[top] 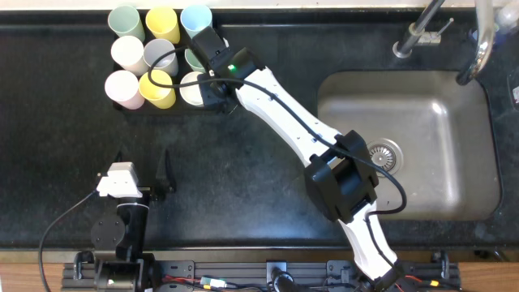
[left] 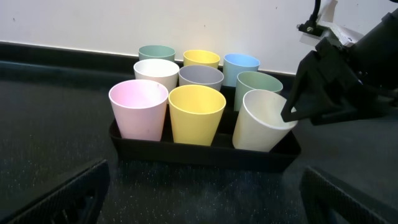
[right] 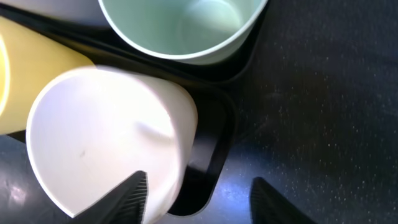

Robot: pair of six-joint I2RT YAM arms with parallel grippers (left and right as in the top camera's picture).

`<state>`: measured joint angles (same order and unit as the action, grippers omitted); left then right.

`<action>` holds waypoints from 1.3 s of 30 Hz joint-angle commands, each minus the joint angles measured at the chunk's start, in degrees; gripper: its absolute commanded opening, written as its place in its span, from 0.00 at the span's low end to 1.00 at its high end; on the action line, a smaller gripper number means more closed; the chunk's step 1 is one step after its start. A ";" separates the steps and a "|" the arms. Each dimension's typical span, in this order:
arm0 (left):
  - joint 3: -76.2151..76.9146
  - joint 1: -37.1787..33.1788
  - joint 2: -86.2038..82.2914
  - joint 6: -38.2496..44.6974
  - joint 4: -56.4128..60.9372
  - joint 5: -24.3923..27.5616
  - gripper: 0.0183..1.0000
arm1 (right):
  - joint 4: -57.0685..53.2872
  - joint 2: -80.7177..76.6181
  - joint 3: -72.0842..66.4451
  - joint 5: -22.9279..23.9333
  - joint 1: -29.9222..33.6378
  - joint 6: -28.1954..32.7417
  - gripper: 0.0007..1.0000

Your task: Store Cups

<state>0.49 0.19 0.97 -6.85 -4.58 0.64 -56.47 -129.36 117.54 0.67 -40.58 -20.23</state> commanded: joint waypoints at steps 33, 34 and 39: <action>-0.02 0.04 -0.26 0.63 -0.26 -0.28 1.00 | 28.28 106.84 -79.71 5.29 30.91 18.97 1.00; -0.02 0.04 -0.26 0.63 -0.26 -0.28 1.00 | 30.53 109.07 -82.53 5.33 30.95 18.97 1.00; -0.02 0.04 -0.26 0.63 -0.26 -0.28 1.00 | 42.69 118.01 -96.02 5.35 30.97 18.99 1.00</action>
<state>0.49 0.19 0.97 -6.85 -4.56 0.62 -17.74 -15.33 27.07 5.39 -10.11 -1.48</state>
